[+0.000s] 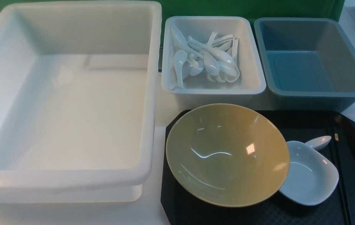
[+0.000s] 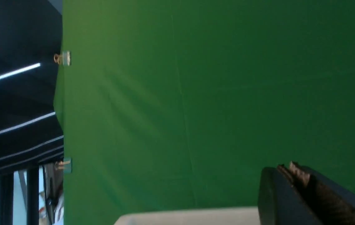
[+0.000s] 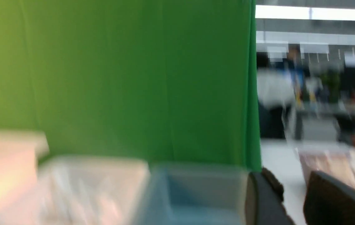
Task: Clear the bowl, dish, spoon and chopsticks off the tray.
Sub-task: Use the left arm to grab the yellow noodle bowl on the left
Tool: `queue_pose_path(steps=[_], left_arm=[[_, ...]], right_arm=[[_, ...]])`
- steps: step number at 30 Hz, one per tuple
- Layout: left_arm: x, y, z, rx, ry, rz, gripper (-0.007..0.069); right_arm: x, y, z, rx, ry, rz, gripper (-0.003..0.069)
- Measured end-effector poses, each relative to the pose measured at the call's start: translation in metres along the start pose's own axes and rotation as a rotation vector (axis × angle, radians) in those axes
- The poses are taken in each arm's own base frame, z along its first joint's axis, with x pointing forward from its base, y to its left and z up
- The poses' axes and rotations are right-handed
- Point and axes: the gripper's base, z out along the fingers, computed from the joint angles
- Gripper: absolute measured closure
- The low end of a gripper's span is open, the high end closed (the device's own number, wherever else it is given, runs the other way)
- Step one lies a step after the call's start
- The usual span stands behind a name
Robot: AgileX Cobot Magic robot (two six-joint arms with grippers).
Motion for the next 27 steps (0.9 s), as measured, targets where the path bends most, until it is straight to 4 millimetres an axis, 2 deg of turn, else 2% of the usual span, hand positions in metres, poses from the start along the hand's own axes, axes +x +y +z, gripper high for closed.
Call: queue_pose_path(steps=[2, 6, 10, 11, 12, 13, 14, 15, 16, 18, 20, 21, 23, 24, 27], left_arm=[[-0.006, 0.001, 0.0, -0.007, -0.071, -0.06, 0.064], [-0.018, 0.002, 0.001, -0.014, -0.131, -0.2, 0.064], [-0.059, 0.002, 0.02, -0.01, -0.115, -0.239, 0.064], [-0.062, 0.002, 0.021, -0.009, -0.122, -0.239, 0.064], [-0.084, 0.002, 0.036, -0.01, -0.092, -0.231, 0.064], [-0.087, 0.002, 0.038, -0.01, -0.096, -0.23, 0.064], [-0.102, 0.002, 0.054, -0.011, -0.07, -0.216, 0.064], [-0.106, 0.002, 0.058, -0.011, -0.069, -0.215, 0.064], [-0.114, 0.002, 0.074, -0.013, -0.05, -0.207, 0.064], [-0.117, 0.002, 0.1, -0.017, -0.006, -0.204, 0.064], [-0.112, 0.002, 0.119, -0.021, 0.057, -0.208, 0.064], [-0.105, 0.001, 0.138, -0.019, 0.151, -0.214, 0.064], [-0.1, 0.0, 0.148, -0.015, 0.225, -0.221, 0.064], [-0.091, -0.003, 0.162, -0.008, 0.335, -0.234, 0.064], [-0.076, -0.018, 0.186, 0.055, 0.634, -0.203, 0.064]], right_arm=[[-0.011, 0.003, -0.001, -0.036, -0.114, 0.098, 0.0421], [-0.016, 0.004, -0.001, -0.065, -0.169, 0.223, 0.0424], [-0.021, 0.004, 0.004, -0.065, -0.155, 0.257, 0.0491], [-0.022, 0.004, 0.005, -0.063, -0.152, 0.249, 0.0496], [-0.035, 0.005, 0.012, -0.057, -0.153, 0.209, 0.055], [-0.036, 0.005, 0.012, -0.056, -0.152, 0.204, 0.0564], [-0.05, 0.006, 0.021, -0.044, -0.144, 0.14, 0.0611], [-0.051, 0.006, 0.022, -0.043, -0.142, 0.133, 0.0614], [-0.059, 0.006, 0.029, -0.028, -0.113, 0.075, 0.0624], [-0.061, 0.004, 0.041, 0.004, -0.007, -0.015, 0.0624], [-0.058, 0.003, 0.049, 0.022, 0.084, -0.066, 0.0624], [-0.052, 0.0, 0.056, 0.042, 0.201, -0.098, 0.0624], [-0.046, -0.002, 0.06, 0.056, 0.288, -0.112, 0.0624], [-0.037, -0.004, 0.063, 0.077, 0.424, -0.125, 0.0624], [-0.022, -0.01, 0.067, 0.119, 0.715, -0.145, 0.0624]])
